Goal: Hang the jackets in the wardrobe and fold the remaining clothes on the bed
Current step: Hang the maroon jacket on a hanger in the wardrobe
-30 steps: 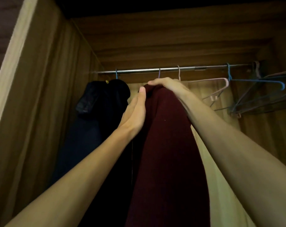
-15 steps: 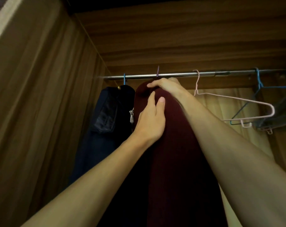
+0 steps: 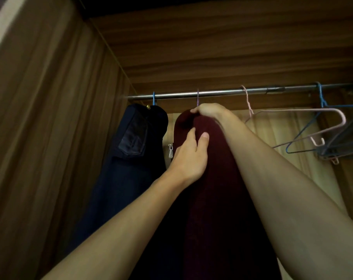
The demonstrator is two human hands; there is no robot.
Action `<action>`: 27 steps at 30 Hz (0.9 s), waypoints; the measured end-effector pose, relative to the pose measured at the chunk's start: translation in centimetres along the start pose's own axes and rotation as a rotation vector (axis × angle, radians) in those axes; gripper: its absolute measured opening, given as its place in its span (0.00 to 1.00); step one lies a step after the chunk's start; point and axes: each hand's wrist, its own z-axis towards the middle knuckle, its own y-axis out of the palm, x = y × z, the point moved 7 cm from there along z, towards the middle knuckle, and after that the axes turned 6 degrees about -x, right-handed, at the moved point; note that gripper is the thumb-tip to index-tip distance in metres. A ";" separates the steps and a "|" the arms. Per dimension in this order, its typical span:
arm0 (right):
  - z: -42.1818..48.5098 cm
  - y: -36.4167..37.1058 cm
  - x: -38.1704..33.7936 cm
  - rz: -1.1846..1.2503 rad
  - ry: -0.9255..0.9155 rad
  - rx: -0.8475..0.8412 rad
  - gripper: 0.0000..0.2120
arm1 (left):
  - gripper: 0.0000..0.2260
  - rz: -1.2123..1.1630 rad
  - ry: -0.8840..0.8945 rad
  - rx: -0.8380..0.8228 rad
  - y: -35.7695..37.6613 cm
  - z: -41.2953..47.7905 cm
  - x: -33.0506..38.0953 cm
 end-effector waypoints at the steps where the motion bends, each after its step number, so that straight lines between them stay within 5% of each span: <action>1: -0.3 -0.3 -0.4 -0.022 0.001 0.025 0.13 | 0.27 0.011 -0.006 -0.001 0.0 -0.3 -0.1; 7: -5.3 -1.3 0.3 0.126 -0.030 0.162 0.22 | 0.25 0.033 -0.018 -0.006 -0.4 -3.9 1.7; 12: -12.9 -2.1 1.4 -0.015 -0.151 0.309 0.23 | 0.24 0.042 -0.064 -0.030 -0.7 -8.4 3.5; 21: -25.3 -1.4 6.6 -0.332 -0.125 0.266 0.23 | 0.24 0.027 -0.153 -0.141 -0.3 -20.1 4.0; 27: -34.4 -0.4 10.6 -0.441 -0.109 0.208 0.17 | 0.23 0.261 -0.225 -0.348 0.3 -27.9 2.2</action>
